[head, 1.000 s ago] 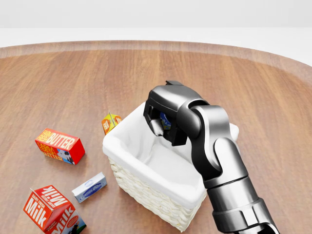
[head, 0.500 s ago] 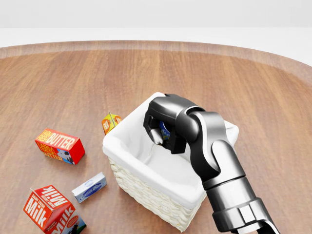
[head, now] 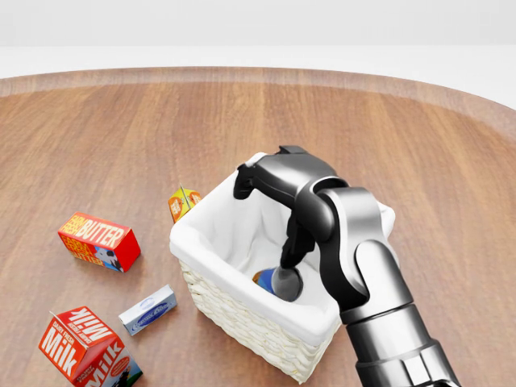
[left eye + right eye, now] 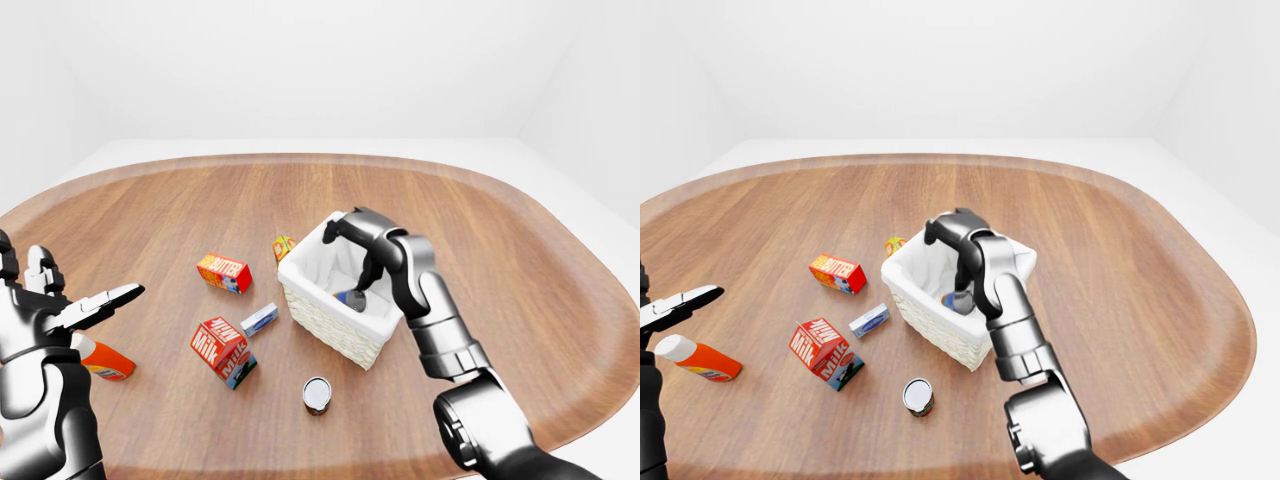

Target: Pick up the alphabet soup, and put it in the basket.

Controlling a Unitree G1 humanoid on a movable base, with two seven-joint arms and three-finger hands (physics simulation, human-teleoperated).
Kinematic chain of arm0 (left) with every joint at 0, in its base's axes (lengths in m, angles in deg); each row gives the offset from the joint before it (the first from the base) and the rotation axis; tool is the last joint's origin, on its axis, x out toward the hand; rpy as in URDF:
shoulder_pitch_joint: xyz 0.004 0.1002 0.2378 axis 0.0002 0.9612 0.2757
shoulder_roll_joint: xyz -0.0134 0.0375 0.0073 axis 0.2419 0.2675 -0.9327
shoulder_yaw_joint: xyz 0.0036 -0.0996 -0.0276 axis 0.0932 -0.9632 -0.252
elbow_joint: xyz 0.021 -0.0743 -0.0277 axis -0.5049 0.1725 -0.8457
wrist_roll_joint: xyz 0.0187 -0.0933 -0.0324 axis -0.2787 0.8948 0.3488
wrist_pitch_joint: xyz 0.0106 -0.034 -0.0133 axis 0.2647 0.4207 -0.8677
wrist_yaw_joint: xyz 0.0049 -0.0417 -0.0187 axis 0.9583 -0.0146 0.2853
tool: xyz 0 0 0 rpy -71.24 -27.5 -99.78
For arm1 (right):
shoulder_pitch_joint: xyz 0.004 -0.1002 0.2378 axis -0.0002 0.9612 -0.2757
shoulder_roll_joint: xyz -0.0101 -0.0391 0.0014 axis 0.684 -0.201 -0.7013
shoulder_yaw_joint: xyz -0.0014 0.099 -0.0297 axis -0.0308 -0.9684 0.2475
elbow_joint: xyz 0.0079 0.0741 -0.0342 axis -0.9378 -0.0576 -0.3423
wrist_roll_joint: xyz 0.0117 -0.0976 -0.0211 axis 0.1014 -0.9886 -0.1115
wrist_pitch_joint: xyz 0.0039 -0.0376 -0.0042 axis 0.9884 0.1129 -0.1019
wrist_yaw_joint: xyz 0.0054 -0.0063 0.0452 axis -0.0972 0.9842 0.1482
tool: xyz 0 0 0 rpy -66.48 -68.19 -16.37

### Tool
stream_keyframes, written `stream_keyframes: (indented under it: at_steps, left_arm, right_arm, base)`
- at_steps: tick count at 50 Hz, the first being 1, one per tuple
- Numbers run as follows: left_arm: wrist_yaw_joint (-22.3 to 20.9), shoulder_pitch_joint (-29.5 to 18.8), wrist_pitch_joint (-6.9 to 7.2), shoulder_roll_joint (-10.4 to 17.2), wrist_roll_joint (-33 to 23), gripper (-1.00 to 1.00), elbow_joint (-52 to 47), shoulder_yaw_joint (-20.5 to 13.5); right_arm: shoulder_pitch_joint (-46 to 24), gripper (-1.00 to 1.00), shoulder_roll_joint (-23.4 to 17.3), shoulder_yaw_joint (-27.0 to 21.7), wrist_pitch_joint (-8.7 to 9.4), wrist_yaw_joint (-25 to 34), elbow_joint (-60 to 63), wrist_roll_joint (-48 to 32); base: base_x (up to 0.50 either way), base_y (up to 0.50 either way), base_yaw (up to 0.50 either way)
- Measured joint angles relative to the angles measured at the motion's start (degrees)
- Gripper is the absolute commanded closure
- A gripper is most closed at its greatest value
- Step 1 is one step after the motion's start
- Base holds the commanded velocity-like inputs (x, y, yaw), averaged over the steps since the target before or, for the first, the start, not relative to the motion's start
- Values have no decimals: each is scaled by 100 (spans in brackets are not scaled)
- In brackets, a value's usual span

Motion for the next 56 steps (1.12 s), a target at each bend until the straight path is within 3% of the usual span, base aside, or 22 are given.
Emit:
stream_keyframes:
  at_steps: [15, 29, 56]
  left_arm:
    - [4, 8, 0, -5, -6, -100, -36, -12]
    - [3, -8, 0, -6, -29, -100, 24, 10]
    - [-19, -12, 0, 67, 185, -100, -55, -39]
  right_arm:
    - [-2, -100, 36, -82, 0, 0, 906, -699]
    - [-424, -100, -91, -307, 0, 0, 1458, -886]
    - [-815, -100, -455, -640, 0, 0, 2346, 619]
  base:
    - [0, 0, 0]
    - [0, 0, 0]
    - [0, 0, 0]
